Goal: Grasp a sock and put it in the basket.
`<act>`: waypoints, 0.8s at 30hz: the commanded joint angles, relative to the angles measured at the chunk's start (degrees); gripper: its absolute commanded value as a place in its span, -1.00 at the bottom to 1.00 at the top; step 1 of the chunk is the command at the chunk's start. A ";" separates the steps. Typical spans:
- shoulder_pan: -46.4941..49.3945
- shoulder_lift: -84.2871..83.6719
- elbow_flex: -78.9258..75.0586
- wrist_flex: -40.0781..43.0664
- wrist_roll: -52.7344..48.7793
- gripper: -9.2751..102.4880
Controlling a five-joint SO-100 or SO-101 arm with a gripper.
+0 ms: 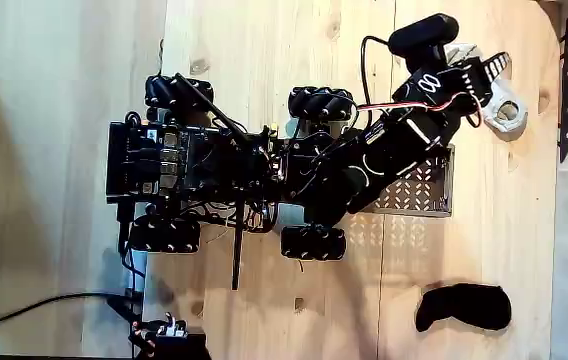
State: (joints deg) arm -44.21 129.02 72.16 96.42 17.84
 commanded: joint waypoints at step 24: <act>-6.42 -12.74 -10.99 12.30 0.00 -0.39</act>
State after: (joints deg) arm -49.92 117.60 63.54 96.42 17.84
